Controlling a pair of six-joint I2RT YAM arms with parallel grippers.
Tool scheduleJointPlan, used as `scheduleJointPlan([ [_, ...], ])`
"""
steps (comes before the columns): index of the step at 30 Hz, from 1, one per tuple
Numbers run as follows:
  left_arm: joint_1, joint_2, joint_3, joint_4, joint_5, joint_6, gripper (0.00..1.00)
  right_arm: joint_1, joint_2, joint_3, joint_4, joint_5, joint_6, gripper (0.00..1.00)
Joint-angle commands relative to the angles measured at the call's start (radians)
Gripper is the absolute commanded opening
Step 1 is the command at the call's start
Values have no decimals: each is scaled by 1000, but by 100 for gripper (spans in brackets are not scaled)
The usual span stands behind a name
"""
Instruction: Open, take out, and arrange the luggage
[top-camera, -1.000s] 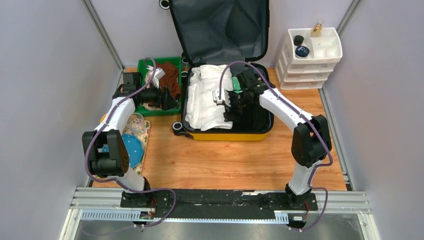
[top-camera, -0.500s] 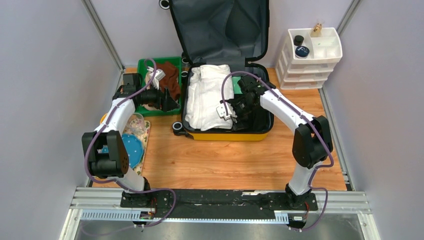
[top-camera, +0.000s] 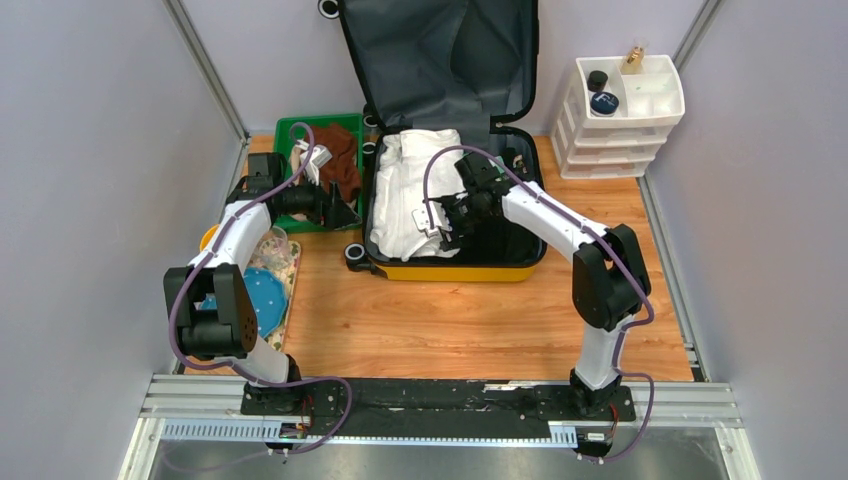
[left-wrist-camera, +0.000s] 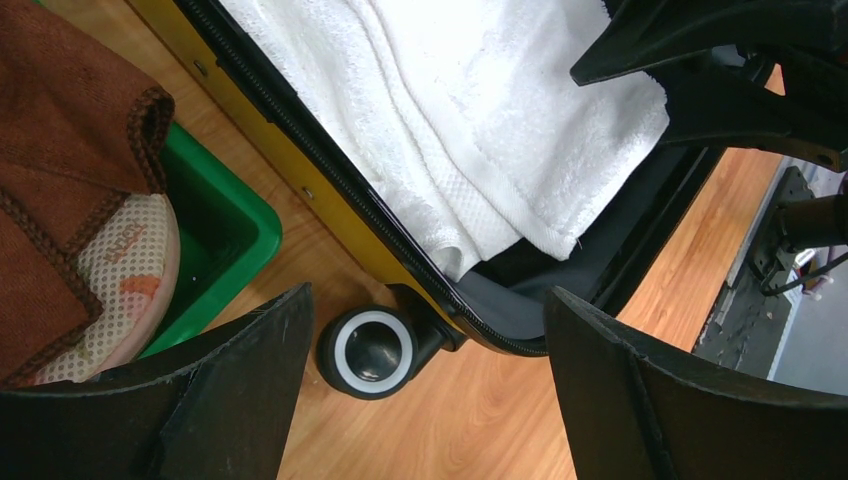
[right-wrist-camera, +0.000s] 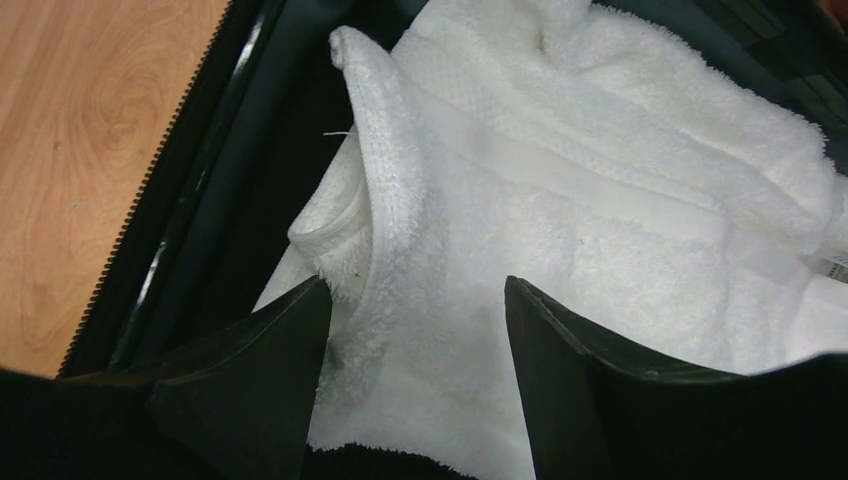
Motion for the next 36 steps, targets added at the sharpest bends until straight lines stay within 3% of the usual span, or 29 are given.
scheduleJointPlan([
  [1,-3,-46,-5,8,3,20,92,17,3,37,96,-9,60,68],
  [5,-5,-46,-3,11,2,22,92,20,15,45,77,-4,25,61],
  [9,-5,-49,-3,4,2,29,92,22,14,60,-51,1,-36,54],
  [15,-5,-51,-3,-1,2,38,92,15,-52,8,-214,-6,-191,75],
  [18,-5,-45,-3,3,6,31,92,14,-60,5,-265,-3,-242,80],
  [22,-5,-40,-8,17,8,15,92,17,-34,-1,-204,23,-235,80],
  [28,-3,-40,-9,16,6,12,92,43,33,48,-99,65,-173,69],
  [36,-3,-46,-6,-6,0,35,92,55,29,62,13,67,-75,40],
])
